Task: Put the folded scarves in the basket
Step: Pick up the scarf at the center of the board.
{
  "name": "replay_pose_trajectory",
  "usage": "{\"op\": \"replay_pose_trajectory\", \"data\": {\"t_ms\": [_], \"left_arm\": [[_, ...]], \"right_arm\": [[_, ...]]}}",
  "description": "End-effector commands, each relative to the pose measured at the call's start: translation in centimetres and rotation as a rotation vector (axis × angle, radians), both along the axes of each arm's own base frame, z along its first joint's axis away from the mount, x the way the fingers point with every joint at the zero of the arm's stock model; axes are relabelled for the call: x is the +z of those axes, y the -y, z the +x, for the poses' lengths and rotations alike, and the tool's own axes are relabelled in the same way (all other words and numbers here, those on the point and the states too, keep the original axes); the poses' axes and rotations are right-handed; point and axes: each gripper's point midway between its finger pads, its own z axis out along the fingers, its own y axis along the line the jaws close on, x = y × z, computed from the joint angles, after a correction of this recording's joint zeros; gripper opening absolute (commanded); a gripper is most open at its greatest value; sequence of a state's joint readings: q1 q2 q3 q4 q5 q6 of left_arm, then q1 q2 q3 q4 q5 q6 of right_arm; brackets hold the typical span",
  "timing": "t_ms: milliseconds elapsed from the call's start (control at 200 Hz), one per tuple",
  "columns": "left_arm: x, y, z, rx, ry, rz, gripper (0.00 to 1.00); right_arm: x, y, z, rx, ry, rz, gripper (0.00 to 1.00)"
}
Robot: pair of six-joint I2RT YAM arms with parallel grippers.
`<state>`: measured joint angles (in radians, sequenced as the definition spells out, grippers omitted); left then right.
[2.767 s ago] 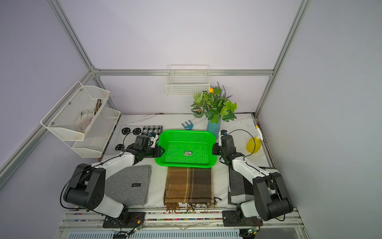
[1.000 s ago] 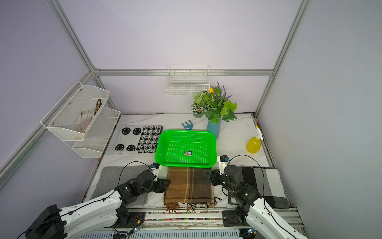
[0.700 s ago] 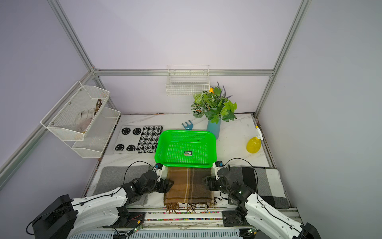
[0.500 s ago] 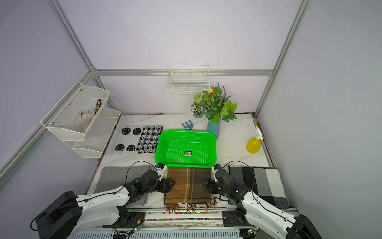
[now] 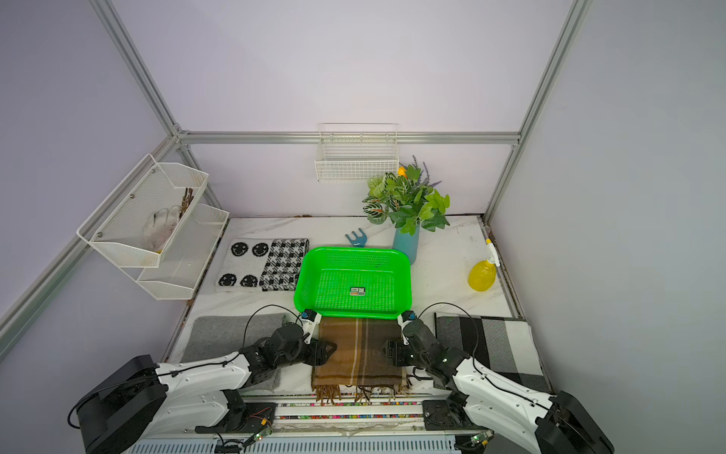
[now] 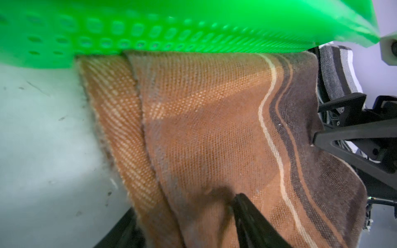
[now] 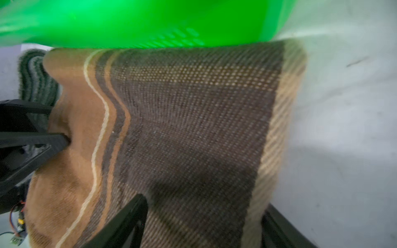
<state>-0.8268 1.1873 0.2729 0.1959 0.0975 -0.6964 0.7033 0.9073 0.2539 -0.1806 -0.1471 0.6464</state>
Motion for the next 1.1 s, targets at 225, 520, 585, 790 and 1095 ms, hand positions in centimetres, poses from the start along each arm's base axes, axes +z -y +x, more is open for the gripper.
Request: {"op": "replay_pose_trajectory", "data": {"t_ms": [225, 520, 585, 790, 1095], "left_arm": [[-1.2, 1.9, -1.2, -0.073, -0.061, -0.044, 0.54], [-1.5, 2.5, -1.5, -0.094, -0.057, -0.036, 0.3], [-1.4, 2.8, -1.5, -0.101, -0.056, -0.046, 0.13], [-1.2, 4.1, -1.6, -0.132, -0.048, -0.081, 0.0], [1.5, 5.2, -1.9, -0.158, 0.024, -0.094, 0.0]], "right_arm": [[-2.2, -2.8, -2.0, 0.118, -0.116, 0.113, 0.79], [-1.2, -2.2, -1.7, 0.09, -0.065, 0.116, 0.55], [-0.7, -2.2, -1.7, 0.084, -0.041, 0.137, 0.41], [0.7, -2.7, -1.9, 0.109, -0.002, 0.195, 0.17], [4.4, -3.9, -1.8, 0.143, 0.071, 0.27, 0.0]]}}
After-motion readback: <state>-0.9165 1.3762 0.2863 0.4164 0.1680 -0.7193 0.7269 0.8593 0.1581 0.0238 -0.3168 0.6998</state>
